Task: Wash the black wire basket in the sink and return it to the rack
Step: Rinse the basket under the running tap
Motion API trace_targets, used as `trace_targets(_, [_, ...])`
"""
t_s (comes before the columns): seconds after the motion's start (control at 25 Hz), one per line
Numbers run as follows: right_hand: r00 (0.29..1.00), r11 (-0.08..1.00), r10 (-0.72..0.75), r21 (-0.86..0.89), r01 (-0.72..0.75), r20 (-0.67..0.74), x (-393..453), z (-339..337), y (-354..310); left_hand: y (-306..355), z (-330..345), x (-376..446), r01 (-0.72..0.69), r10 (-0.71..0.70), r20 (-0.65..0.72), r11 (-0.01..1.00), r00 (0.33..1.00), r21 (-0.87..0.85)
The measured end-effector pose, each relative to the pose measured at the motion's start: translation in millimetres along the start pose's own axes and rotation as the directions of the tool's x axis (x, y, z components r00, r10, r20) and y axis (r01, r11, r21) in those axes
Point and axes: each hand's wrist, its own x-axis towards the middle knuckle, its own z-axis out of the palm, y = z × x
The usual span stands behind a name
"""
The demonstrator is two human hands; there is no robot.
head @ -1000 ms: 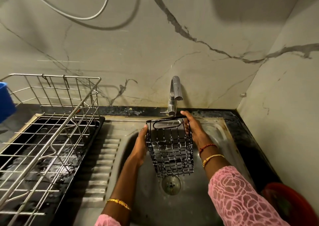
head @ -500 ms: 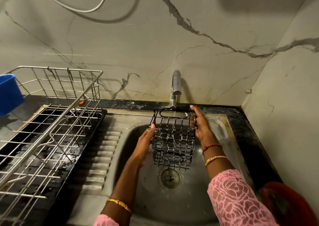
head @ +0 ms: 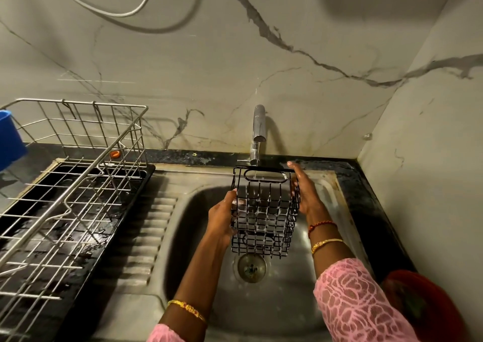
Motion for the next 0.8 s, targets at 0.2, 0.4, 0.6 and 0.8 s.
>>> trace_targets(0.2, [0.999,0.987,0.017,-0.163,-0.011,0.035,-14.1,2.3,-15.9,4.3,1.9,6.7,-0.037,0.036,-0.067,0.999,0.997,-0.008])
trace_targets(0.4, [0.971,0.973,0.219,-0.091,-0.210,0.100,-64.1,-2.9,3.4,9.9,-0.7,15.8,-0.086,0.085,-0.088,0.996,0.993,-0.006])
trace_targets(0.6, [0.988,0.990,0.121,0.063,-0.127,0.096,-81.5,13.4,21.0,9.1,-3.8,12.7,-0.096,0.096,-0.125,0.995,0.988,0.006])
trace_targets(0.8, [0.999,0.997,-0.006,0.083,0.001,0.053,-77.1,28.4,31.6,10.4,-12.6,10.2,-0.099,0.094,-0.150,0.995,0.984,-0.021])
